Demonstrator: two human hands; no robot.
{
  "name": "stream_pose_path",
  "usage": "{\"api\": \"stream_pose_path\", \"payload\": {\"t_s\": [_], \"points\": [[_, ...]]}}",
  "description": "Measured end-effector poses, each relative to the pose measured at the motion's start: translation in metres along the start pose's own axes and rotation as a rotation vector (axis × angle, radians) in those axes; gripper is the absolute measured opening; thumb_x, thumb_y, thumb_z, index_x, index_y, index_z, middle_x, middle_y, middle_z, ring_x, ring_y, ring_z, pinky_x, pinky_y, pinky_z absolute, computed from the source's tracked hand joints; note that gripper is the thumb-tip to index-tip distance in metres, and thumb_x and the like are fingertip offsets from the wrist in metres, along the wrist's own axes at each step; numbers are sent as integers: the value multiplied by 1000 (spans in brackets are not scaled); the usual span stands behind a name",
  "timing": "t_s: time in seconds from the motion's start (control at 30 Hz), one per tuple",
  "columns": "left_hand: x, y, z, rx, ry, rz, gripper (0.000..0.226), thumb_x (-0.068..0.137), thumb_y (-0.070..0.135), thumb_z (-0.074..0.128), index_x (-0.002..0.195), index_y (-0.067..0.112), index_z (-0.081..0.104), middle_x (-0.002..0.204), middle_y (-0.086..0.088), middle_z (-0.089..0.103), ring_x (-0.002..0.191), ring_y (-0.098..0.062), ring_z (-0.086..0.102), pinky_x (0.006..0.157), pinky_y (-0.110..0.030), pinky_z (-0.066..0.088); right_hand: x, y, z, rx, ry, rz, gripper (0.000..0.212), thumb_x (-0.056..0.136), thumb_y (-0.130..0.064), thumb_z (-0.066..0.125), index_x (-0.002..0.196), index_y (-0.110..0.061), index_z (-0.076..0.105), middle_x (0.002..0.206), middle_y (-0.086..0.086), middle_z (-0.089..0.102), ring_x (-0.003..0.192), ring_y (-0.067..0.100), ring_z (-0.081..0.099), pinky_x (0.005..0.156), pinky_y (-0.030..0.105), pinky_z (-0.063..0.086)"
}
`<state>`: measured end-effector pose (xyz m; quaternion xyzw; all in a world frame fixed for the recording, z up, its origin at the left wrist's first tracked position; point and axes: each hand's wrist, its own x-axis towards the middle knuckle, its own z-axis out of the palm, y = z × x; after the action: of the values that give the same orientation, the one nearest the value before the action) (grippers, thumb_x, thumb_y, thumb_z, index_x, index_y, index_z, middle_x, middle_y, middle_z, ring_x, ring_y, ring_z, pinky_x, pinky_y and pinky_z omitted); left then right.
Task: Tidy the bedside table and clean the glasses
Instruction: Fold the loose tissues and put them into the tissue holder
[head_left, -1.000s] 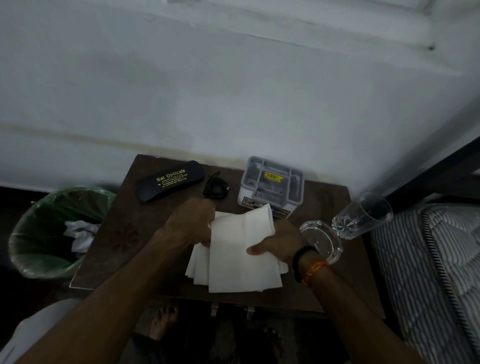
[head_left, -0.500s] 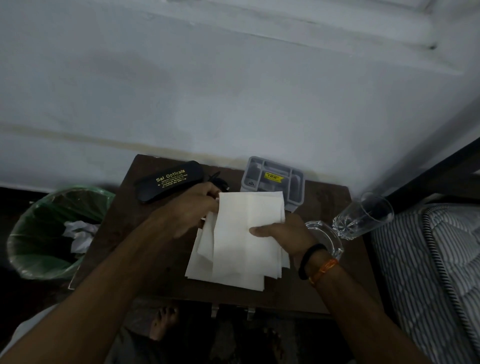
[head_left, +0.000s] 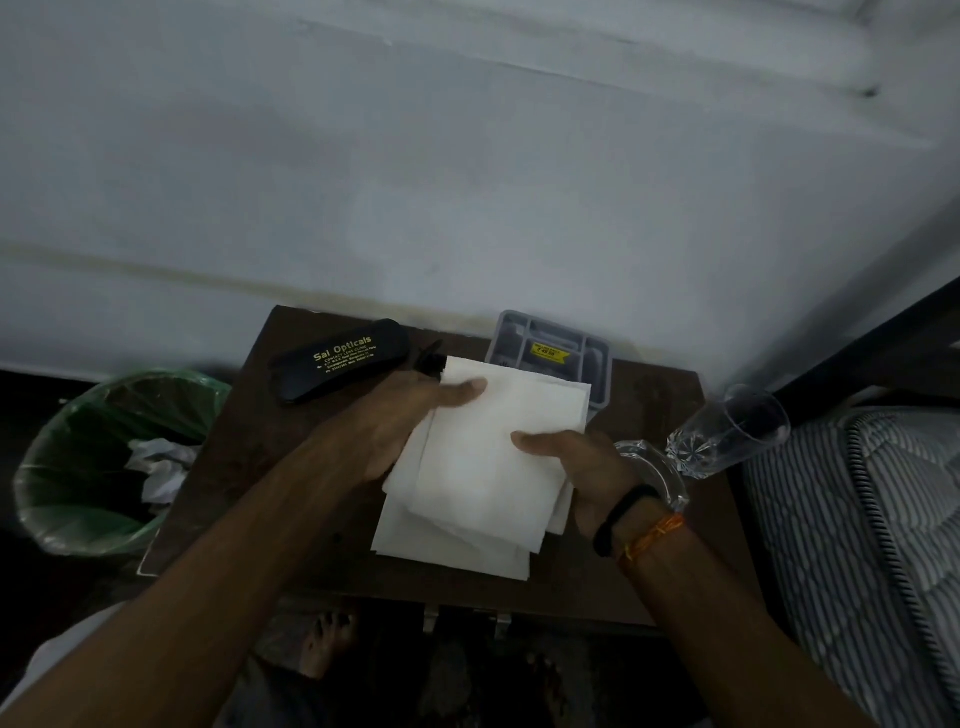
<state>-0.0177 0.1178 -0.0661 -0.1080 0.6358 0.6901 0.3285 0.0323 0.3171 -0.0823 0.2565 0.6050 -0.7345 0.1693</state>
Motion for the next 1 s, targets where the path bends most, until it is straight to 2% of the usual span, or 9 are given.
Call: {"api": "stream_pose_path", "payload": {"t_s": [0.07,0.23,0.4,0.53,0.67,0.73,0.83,0.93,1.0], "points": [[2,-6,-3,125,47,-8,50,76,18,80,121,5,63,111,-12,73,99,-29,71,84,-44,58,0,3,2,-6,-6,13,39,77,4,73,115,-4,69,110,16,73,102,36,69,92,54,54],[-3,-3,-8,255,49,-19,57,73,4,78,127,8,57,121,-10,67,111,-30,63,98,-51,50,-2,5,5,-10,-49,-14,44,73,12,72,114,-4,69,108,14,74,99,34,70,86,49,57],[-18,12,-24,99,40,2,28,82,-6,65,109,2,68,105,-16,73,93,-30,69,74,-39,56,-6,-1,4,-12,24,-164,65,59,0,84,120,-5,63,112,10,73,102,31,69,88,51,57],[-26,16,-28,-14,1,5,28,83,-2,65,110,2,69,106,-15,75,96,-31,69,85,-45,56,-14,-9,10,12,-43,-189,42,76,9,71,116,-4,67,112,12,73,101,32,70,86,48,58],[-34,21,-21,-121,-63,39,28,87,2,63,114,6,69,107,-11,75,89,-24,73,73,-35,61,-21,-8,17,-47,-97,-135,31,82,5,68,111,-6,71,109,10,74,104,32,69,91,48,56],[-37,24,-21,-137,-78,70,29,89,2,61,117,5,67,109,-12,74,90,-23,73,75,-35,61,-25,-10,18,-114,-130,-149,28,82,0,71,107,-11,73,108,5,75,104,26,70,87,39,58],[-39,25,-24,-141,-106,116,32,89,0,60,120,3,65,117,-15,71,99,-27,71,85,-39,59,-27,-15,18,-161,-143,-291,50,73,-9,81,120,-14,64,115,-2,73,104,13,70,82,25,58],[-43,28,-26,-168,-195,126,34,89,1,58,122,4,65,120,-16,70,106,-30,69,87,-41,59,-24,-24,14,-104,-176,-348,75,63,-12,87,130,-15,53,124,0,68,112,16,66,87,30,57],[-43,28,-26,-172,-239,138,38,89,1,57,126,2,62,125,-17,67,115,-33,64,96,-46,54,-24,-29,13,-77,-273,-361,72,67,-10,85,132,-10,54,127,7,67,116,23,65,90,37,56]]}}
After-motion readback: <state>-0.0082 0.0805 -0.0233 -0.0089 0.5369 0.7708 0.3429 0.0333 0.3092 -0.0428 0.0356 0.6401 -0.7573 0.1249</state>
